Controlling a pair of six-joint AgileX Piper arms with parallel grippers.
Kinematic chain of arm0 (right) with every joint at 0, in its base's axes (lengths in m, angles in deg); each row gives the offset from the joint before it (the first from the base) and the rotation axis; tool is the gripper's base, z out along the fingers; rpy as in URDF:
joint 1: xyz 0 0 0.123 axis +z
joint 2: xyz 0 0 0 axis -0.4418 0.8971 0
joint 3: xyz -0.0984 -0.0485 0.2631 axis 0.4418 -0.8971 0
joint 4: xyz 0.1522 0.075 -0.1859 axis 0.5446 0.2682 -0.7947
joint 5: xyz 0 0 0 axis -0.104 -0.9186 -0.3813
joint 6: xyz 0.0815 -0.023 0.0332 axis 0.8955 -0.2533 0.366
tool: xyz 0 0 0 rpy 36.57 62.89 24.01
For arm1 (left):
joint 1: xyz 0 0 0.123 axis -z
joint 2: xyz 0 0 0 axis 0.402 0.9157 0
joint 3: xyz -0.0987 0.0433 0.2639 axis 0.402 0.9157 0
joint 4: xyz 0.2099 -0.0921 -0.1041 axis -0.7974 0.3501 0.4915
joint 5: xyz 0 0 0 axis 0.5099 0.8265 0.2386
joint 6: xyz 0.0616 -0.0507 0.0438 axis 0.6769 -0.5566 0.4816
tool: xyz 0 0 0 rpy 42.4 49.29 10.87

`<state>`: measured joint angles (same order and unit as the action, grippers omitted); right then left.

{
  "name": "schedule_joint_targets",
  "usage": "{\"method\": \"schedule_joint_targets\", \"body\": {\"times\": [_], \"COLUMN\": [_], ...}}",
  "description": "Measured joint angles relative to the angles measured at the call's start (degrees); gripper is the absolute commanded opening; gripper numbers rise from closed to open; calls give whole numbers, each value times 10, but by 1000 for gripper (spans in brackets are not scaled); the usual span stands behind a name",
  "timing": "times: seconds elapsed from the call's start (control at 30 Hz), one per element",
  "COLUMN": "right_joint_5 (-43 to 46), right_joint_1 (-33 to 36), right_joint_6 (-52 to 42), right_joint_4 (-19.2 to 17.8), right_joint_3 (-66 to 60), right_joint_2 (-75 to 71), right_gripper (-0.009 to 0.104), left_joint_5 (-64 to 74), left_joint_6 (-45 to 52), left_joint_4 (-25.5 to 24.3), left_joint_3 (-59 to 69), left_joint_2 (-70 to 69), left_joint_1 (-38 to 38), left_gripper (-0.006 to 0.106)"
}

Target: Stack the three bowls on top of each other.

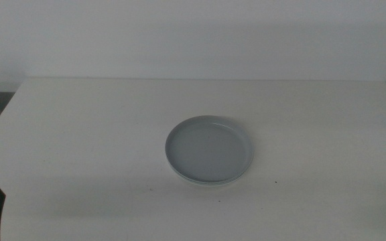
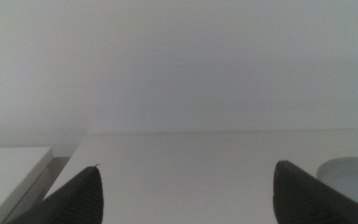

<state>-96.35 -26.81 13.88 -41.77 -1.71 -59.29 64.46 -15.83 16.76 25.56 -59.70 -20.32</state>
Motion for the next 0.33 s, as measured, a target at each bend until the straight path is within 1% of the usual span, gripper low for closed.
{"method": "schedule_joint_targets", "body": {"times": [0.1, 0.33], "right_joint_5": [-1, -1], "right_joint_1": [0, 0], "right_joint_6": [0, 0], "right_joint_4": [16, 21], "right_joint_3": [0, 0], "right_joint_2": [0, 0], "right_gripper": [93, 93], "left_joint_5": [7, 9], "left_joint_6": [0, 0], "left_joint_4": [0, 0], "left_joint_3": [0, 0], "left_joint_2": [0, 0], "left_joint_1": [0, -4], "left_gripper": [94, 94]}}
